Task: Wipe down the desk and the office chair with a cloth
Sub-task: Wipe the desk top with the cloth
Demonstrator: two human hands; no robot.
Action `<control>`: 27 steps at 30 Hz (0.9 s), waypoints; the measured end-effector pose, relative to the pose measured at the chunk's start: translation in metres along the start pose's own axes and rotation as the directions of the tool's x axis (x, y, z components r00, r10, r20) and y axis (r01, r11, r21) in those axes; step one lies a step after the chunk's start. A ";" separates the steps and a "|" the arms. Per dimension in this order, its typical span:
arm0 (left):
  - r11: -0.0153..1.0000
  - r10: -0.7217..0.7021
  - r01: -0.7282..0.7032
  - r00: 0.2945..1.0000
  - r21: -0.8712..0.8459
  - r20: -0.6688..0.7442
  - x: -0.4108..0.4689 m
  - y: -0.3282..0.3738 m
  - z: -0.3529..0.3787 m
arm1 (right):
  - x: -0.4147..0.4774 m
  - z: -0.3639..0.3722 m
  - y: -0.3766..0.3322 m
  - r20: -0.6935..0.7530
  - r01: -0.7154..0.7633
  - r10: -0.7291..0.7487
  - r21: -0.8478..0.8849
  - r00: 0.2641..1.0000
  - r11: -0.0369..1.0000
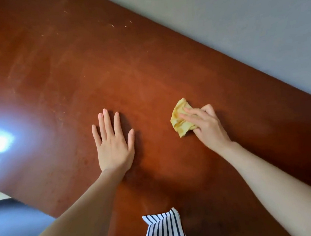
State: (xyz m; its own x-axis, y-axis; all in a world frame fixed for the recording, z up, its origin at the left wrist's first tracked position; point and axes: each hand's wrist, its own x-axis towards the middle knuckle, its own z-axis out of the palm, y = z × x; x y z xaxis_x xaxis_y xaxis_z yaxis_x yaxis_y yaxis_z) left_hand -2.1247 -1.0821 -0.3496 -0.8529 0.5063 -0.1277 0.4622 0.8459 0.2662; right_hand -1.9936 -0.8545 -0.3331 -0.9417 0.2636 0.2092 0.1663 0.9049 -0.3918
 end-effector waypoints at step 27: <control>0.998 -0.054 0.053 0.998 -0.025 -0.018 0.007 -0.002 0.002 | 0.045 0.050 -0.044 0.104 0.357 -0.371 0.130 0.923 0.925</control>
State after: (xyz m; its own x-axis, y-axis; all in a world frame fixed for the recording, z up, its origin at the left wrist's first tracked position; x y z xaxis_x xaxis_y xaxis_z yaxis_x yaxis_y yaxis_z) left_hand -2.1316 -1.0800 -0.3526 -0.8807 0.4569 -0.1248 0.4098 0.8672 0.2827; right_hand -2.0580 -0.8994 -0.3511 -0.9611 -0.1276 0.2449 -0.2209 0.8875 -0.4044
